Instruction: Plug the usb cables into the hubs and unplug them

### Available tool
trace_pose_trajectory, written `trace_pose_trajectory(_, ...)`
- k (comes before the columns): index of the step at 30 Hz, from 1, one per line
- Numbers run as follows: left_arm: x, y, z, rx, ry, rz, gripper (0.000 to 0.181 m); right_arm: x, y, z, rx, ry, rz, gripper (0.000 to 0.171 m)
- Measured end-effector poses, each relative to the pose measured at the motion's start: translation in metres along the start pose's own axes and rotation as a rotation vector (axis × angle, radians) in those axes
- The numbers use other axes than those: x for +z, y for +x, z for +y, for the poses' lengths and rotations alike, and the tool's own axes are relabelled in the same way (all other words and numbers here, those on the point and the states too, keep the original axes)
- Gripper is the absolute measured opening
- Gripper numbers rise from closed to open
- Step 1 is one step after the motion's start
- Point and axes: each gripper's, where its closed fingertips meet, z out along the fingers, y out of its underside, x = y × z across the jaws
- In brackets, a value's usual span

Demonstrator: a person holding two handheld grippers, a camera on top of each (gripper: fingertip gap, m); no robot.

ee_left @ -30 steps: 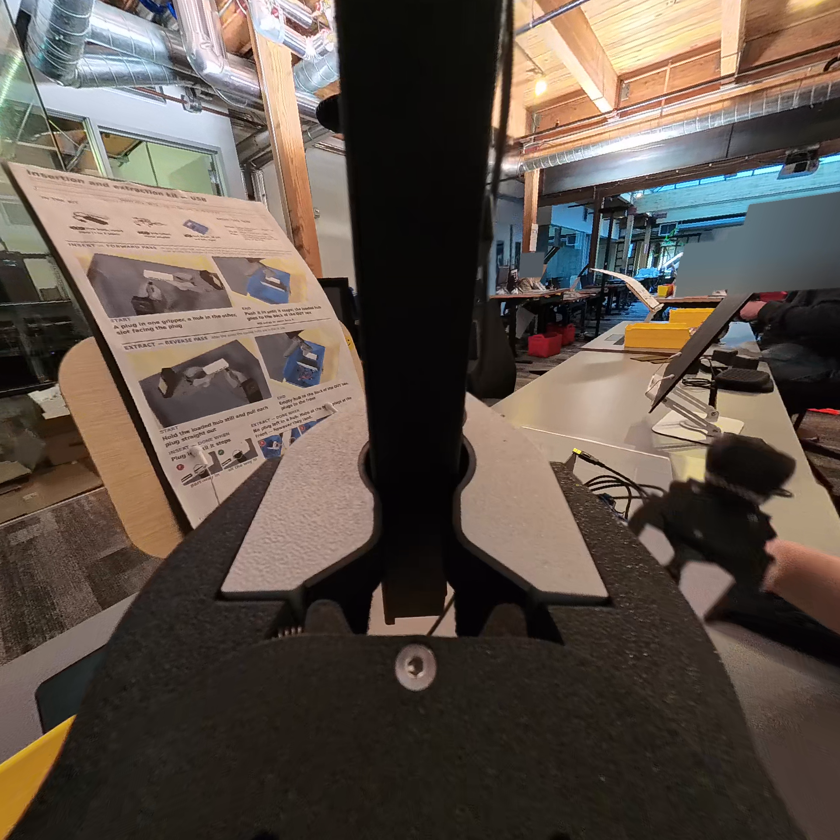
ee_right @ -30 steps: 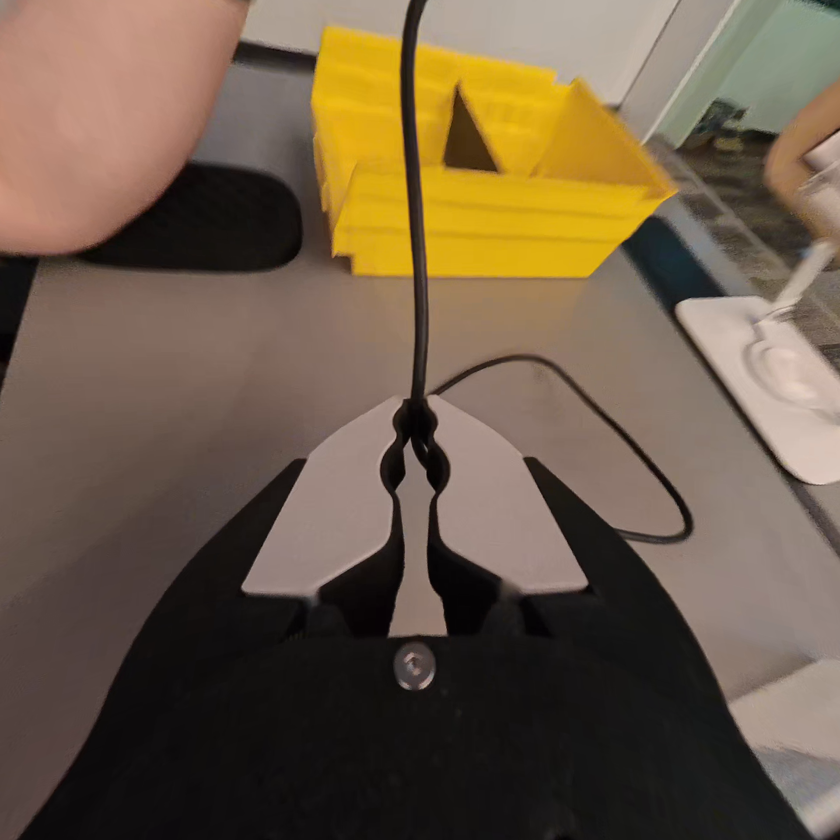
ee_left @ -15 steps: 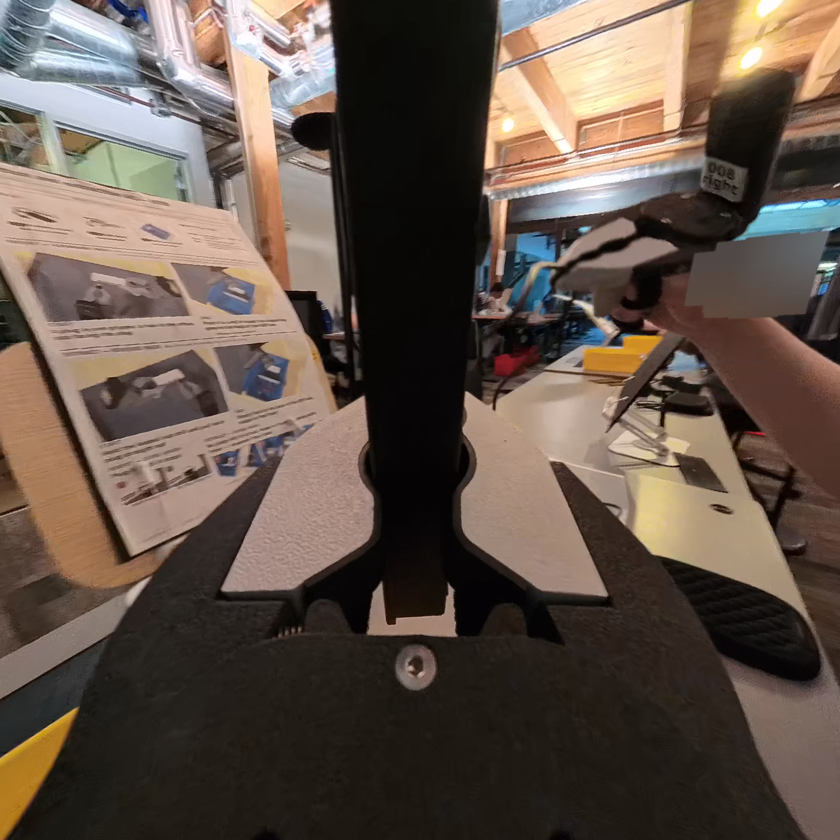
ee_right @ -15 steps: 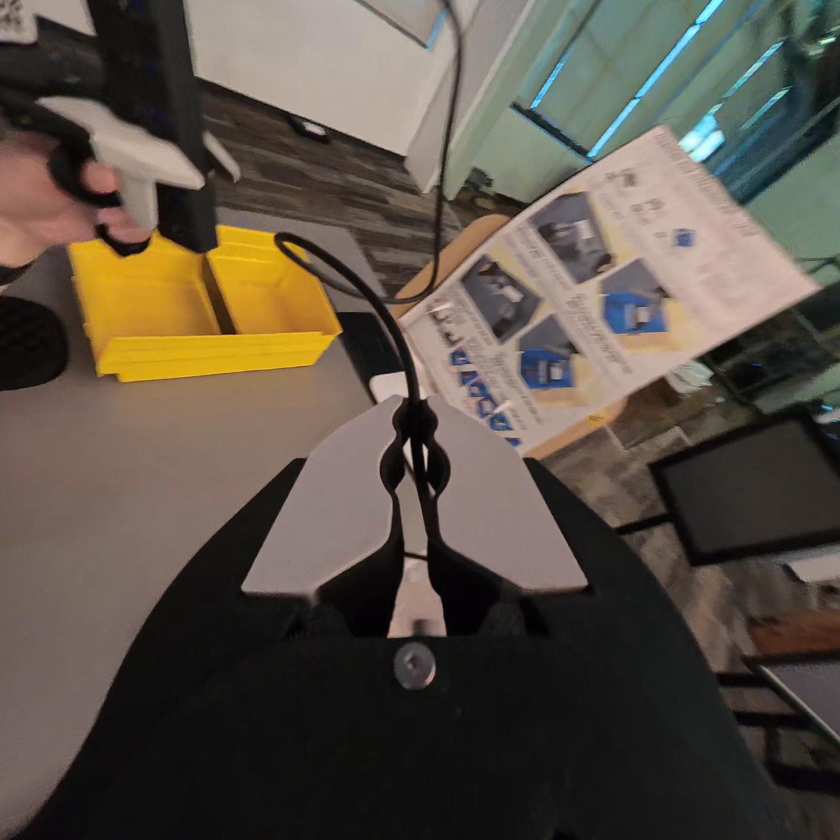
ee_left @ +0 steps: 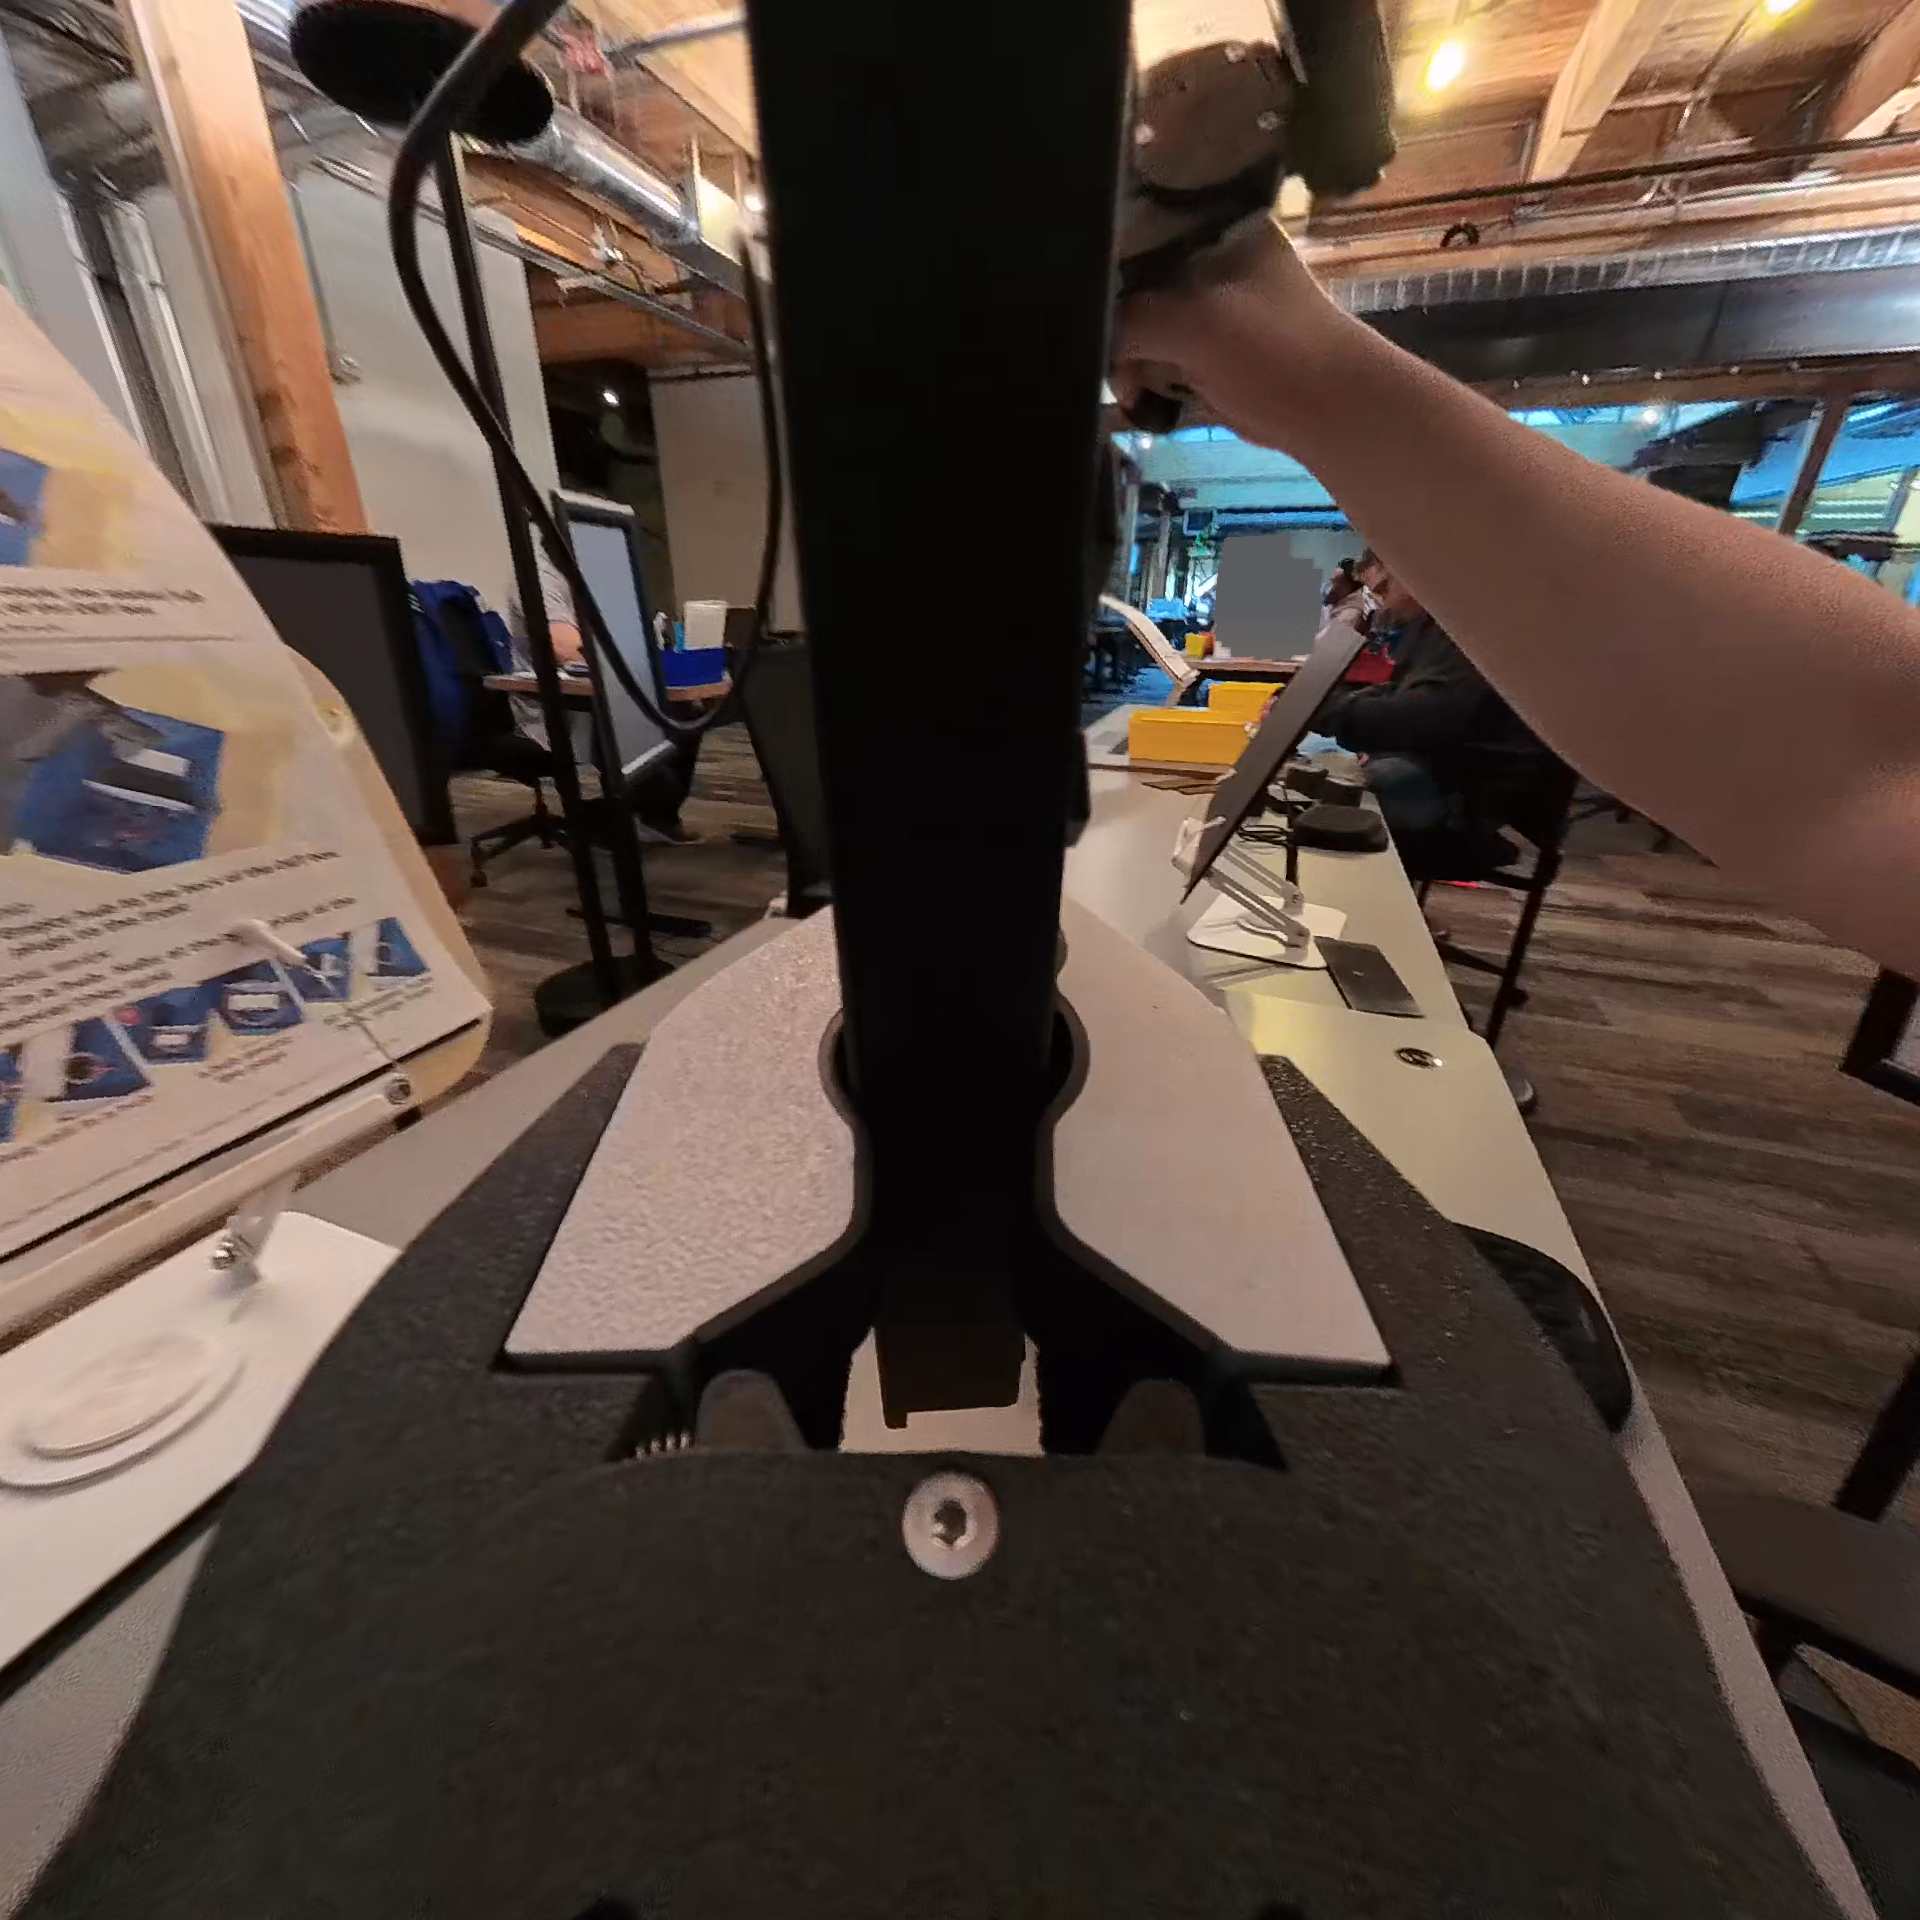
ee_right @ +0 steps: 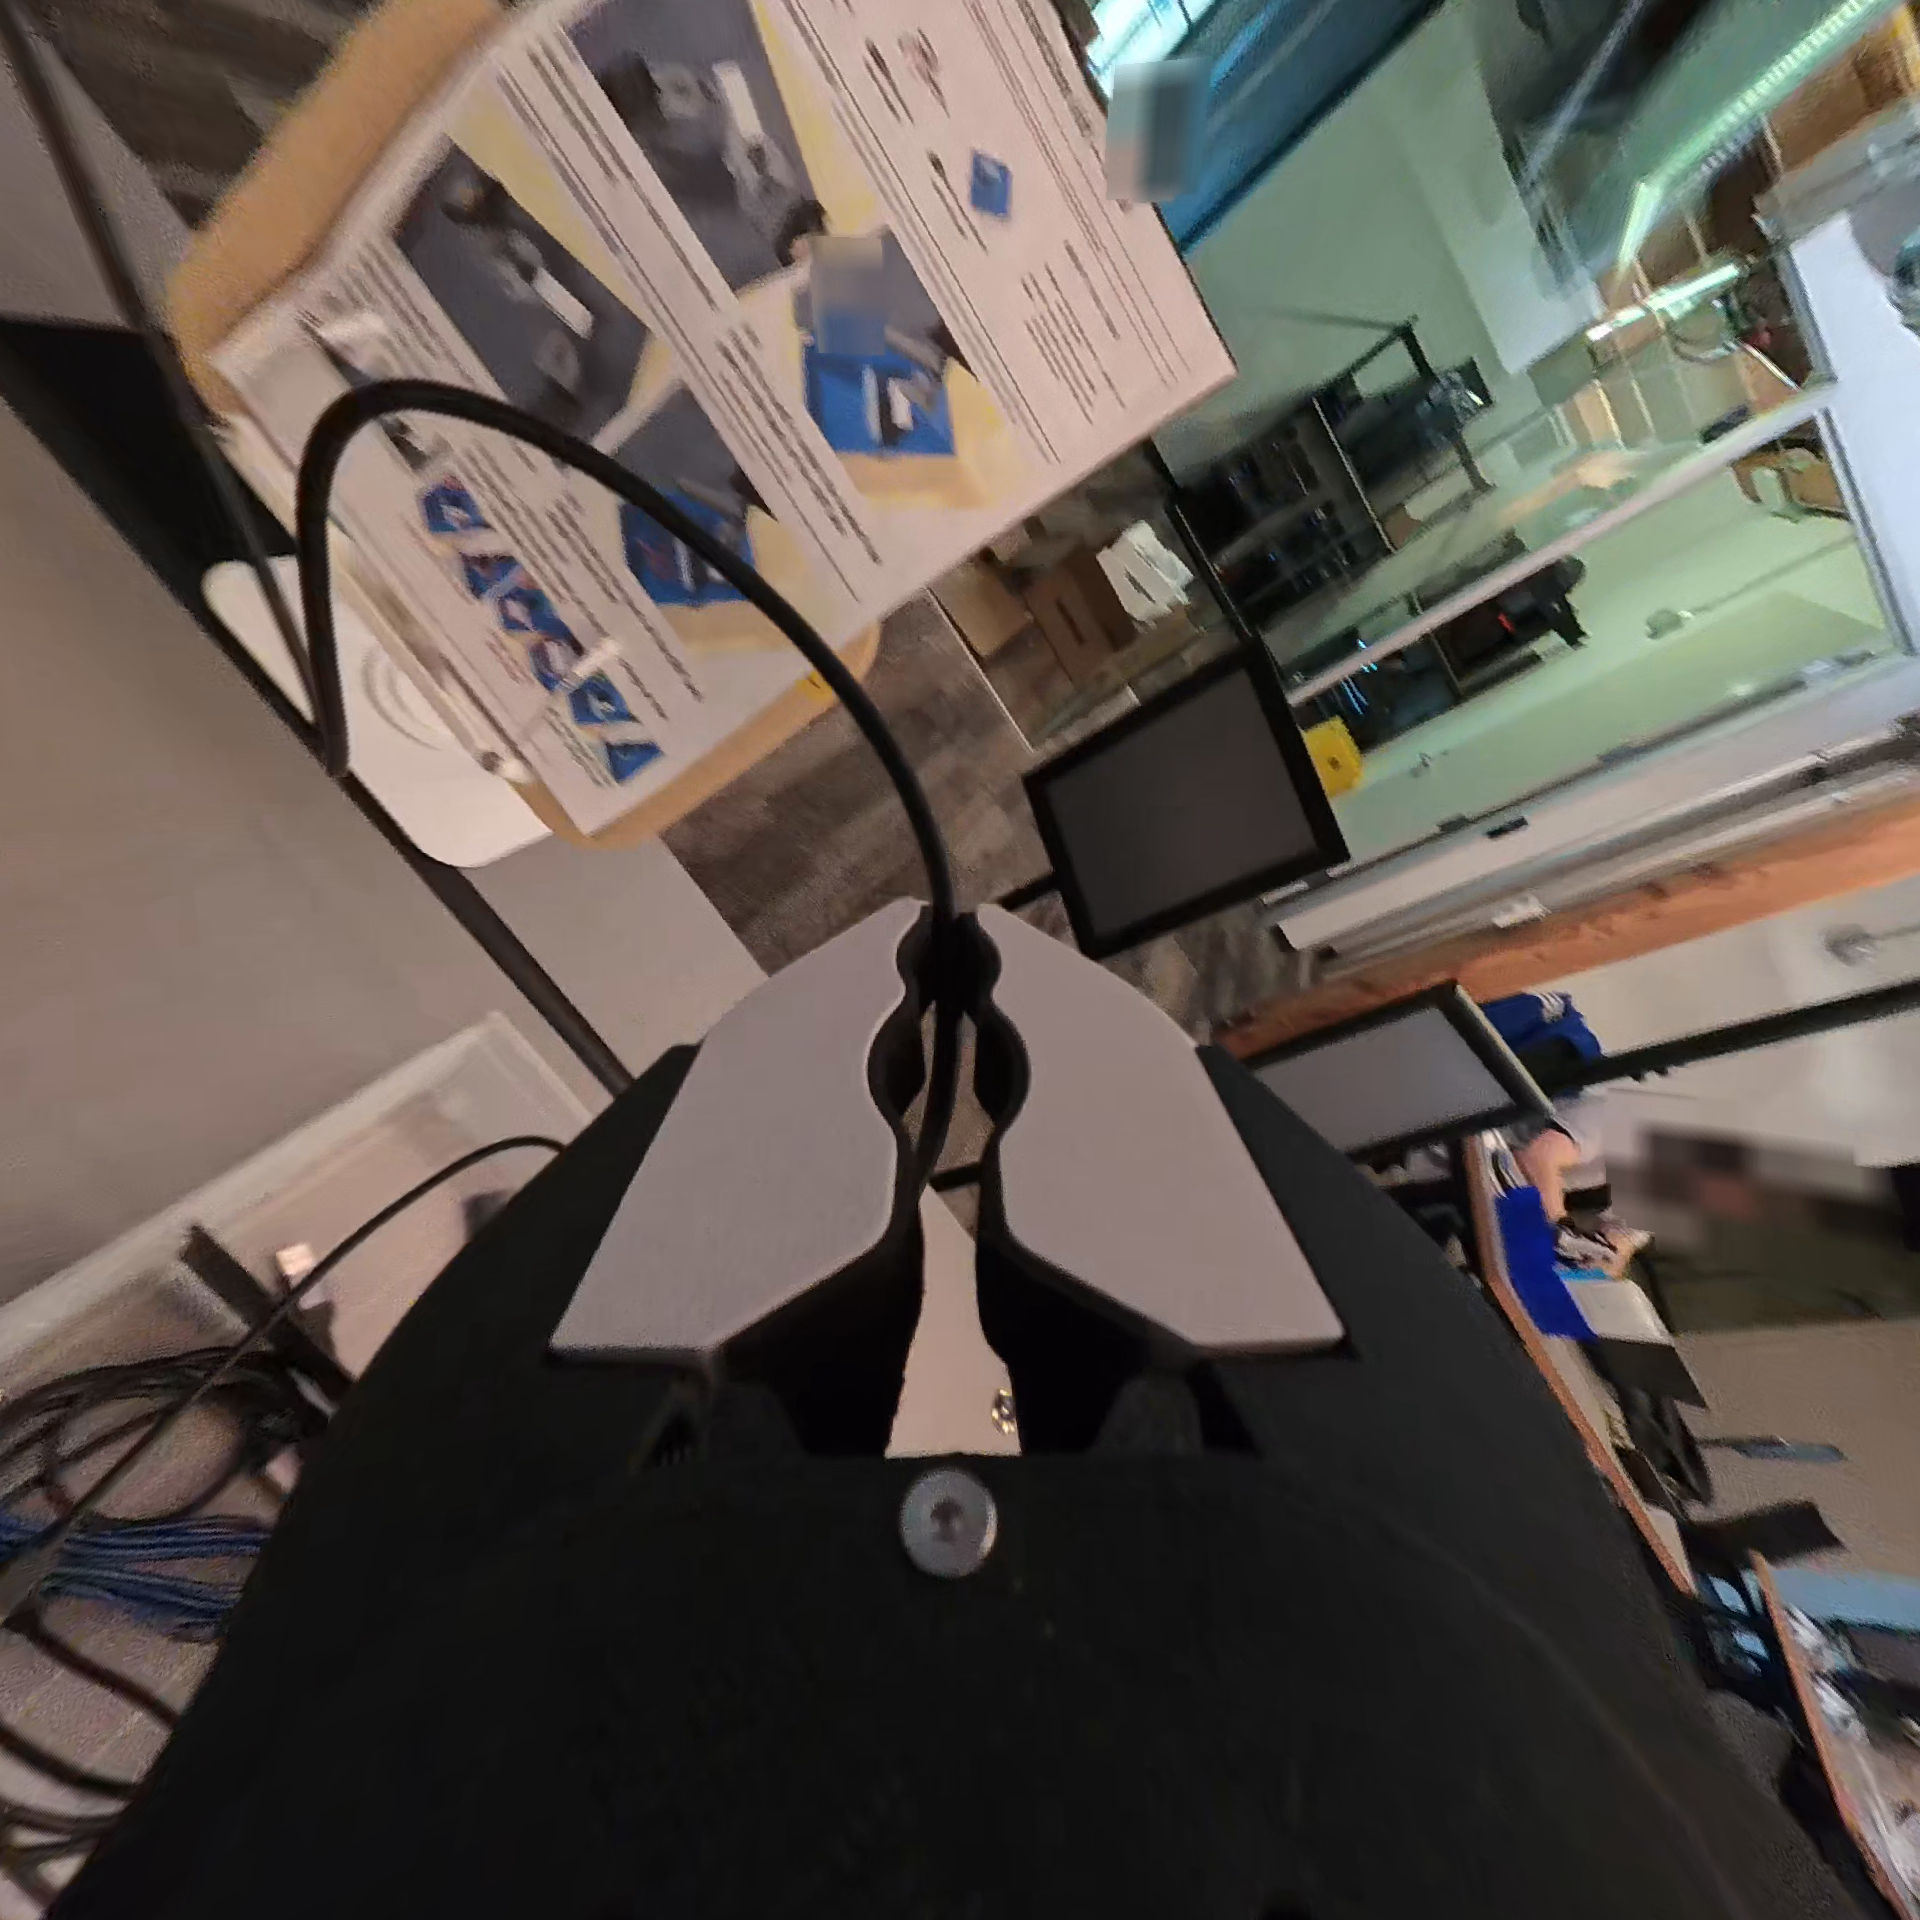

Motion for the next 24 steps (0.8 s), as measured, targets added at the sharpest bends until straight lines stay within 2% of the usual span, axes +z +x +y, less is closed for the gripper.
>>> trace_pose_trajectory(8,0.019,0.006,0.027,0.011,-0.082,0.016,0.026,0.02,0.021,0.028,-0.018,0.045,0.089,0.005)
trace_pose_trajectory(16,0.025,0.002,0.04,0.014,-0.123,0.006,0.026,0.05,-0.004,0.059,-0.016,0.014,-0.036,0.005)
trace_pose_trajectory(18,0.025,0.002,0.042,0.014,-0.127,0.005,0.026,0.055,0.001,0.063,-0.015,-0.005,0.007,0.005)
trace_pose_trajectory(24,0.025,0.002,0.04,0.014,-0.122,0.005,0.026,0.043,0.032,0.024,-0.003,0.078,0.081,0.005)
